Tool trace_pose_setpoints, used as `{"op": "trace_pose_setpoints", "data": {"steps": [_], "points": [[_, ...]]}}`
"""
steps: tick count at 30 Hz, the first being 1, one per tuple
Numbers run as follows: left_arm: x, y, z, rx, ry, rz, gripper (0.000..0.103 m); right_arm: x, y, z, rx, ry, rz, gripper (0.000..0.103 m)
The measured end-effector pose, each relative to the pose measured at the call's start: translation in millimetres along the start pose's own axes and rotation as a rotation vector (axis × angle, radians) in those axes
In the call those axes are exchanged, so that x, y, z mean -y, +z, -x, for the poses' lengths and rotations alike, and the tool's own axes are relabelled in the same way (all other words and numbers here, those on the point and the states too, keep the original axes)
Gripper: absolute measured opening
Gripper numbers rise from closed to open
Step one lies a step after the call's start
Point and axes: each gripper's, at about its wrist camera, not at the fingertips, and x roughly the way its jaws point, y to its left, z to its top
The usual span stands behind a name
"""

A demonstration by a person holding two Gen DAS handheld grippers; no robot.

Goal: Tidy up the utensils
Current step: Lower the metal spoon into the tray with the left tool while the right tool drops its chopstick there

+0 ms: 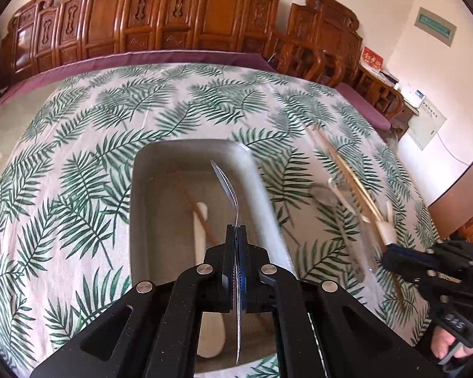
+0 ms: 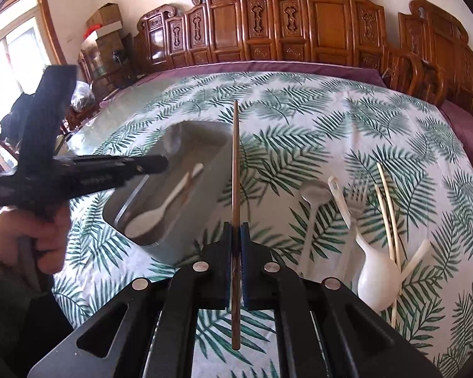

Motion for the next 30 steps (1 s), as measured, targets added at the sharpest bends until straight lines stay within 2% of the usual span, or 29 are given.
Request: {"op": "trace_pose_setpoints", "data": {"steps": [7, 21, 24, 30], "points": [[-22.2, -0.2, -16.4, -0.031, 0.02, 0.049, 0.001, -15.8, 10.8, -5.0, -0.01, -0.005, 0.019, 0.007], [-33.4, -4.6, -21.9, -0.055, 0.055, 0.056, 0.001, -38.1, 12.6, -12.4, -0.033, -0.022, 0.034, 0.007], [-33.6, -3.6, -14.2, -0.042, 0.056, 0.052, 0.002, -41.8, 13.9, -11.7, -0.035, -0.025, 0.035, 0.007], [-33.4, 4.8, 13.3, 0.017, 0.082, 0.02, 0.011, -47.4, 19.9, -14.8, -0.033, -0.024, 0.033, 0.007]]}}
